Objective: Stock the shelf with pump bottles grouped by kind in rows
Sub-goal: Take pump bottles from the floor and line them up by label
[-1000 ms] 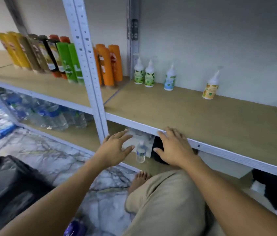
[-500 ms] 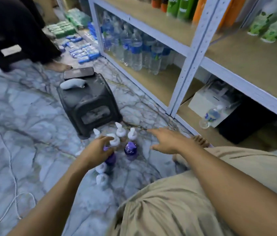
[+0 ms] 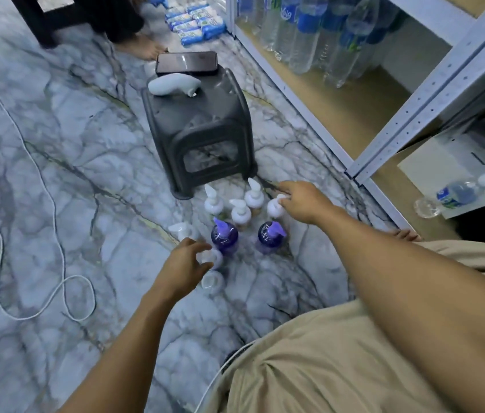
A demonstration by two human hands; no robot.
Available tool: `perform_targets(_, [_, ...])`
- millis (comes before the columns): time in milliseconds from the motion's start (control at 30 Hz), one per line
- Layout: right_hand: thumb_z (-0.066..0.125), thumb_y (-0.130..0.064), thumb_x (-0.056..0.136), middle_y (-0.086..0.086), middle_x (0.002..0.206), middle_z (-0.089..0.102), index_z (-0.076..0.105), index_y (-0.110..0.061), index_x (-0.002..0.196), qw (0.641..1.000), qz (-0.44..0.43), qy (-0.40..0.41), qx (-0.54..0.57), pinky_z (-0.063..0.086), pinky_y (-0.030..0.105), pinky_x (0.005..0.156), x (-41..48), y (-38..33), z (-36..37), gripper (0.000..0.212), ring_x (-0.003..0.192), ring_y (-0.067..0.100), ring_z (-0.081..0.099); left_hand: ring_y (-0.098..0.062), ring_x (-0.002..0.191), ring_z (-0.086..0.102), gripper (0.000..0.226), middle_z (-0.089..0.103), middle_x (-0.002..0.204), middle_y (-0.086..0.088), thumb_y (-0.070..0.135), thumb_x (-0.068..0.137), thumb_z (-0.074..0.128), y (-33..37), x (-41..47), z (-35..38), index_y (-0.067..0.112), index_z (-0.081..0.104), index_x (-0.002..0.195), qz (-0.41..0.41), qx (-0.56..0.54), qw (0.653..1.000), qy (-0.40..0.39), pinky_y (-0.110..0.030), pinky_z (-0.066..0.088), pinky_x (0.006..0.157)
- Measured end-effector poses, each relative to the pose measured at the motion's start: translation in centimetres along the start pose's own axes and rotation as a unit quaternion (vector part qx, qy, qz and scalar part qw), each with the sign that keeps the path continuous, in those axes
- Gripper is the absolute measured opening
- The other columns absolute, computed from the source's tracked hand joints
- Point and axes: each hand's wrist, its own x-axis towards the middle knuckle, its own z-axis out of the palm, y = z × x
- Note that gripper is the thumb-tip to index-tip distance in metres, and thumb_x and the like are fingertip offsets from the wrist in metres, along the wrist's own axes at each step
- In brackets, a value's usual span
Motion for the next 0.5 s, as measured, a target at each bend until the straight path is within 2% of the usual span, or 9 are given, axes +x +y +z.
perform_targets(100, [0.063, -0.03, 0.092, 0.01, 0.139, 0.057, 0.053, -0.029, 0.142, 0.999, 0.011, -0.015, 0.031, 0.045, 0.039, 0.105, 1.5, 1.1, 0.7, 0.051, 0.128, 0.028, 0.053, -0.025, 0.08, 0.062, 0.033, 0.059, 0.108, -0.003, 0.014, 0.084, 0.074, -0.5, 0.9, 0.7, 0.02, 0.072, 0.116, -0.007, 0.005, 1.0, 0.005, -0.035, 0.05, 0.078])
perform_targets(200, [0.068, -0.025, 0.089, 0.008, 0.135, 0.061, 0.056, -0.027, 0.14, 0.998, 0.029, -0.041, 0.044, 0.044, 0.035, 0.103, 2.4, 2.1, 1.7, 0.052, 0.125, 0.029, 0.055, -0.026, 0.084, 0.062, 0.028, 0.064, 0.102, -0.001, 0.013, 0.087, 0.071, -0.7, 1.8, 0.9, 0.021, 0.074, 0.113, -0.01, 0.019, 1.0, 0.007, -0.034, 0.049, 0.076])
perform_targets(367, [0.076, -0.019, 0.082, 0.007, 0.135, 0.062, 0.056, -0.027, 0.14, 0.995, 0.035, -0.042, 0.08, 0.045, 0.04, 0.106, 3.6, 2.7, 2.6, 0.061, 0.123, 0.031, 0.058, -0.015, 0.083, 0.057, 0.024, 0.064, 0.094, 0.009, 0.021, 0.089, 0.073, -0.2, 2.3, 0.8, 0.024, 0.074, 0.113, -0.021, 0.003, 1.0, -0.006, -0.029, 0.044, 0.074])
perform_targets(433, [0.081, -0.02, 0.077, 0.006, 0.13, 0.064, 0.063, -0.033, 0.129, 0.993, 0.043, -0.047, 0.103, 0.05, 0.045, 0.101, 4.6, 2.9, 3.1, 0.057, 0.117, 0.031, 0.061, -0.015, 0.083, 0.058, 0.024, 0.066, 0.095, 0.009, 0.021, 0.089, 0.073, -0.2, 2.4, 0.8, 0.026, 0.074, 0.113, -0.031, -0.001, 0.999, -0.01, -0.029, 0.045, 0.075])
perform_targets(500, [0.083, -0.017, 0.069, 0.004, 0.118, 0.067, 0.067, -0.044, 0.102, 0.985, 0.062, -0.051, 0.154, 0.057, 0.049, 0.088, 6.2, 3.8, 4.3, 0.046, 0.102, 0.031, 0.068, -0.016, 0.085, 0.058, 0.025, 0.069, 0.101, 0.007, 0.021, 0.09, 0.072, -0.1, 2.5, 0.9, 0.027, 0.074, 0.114, -0.043, -0.005, 0.999, -0.017, -0.028, 0.045, 0.075])
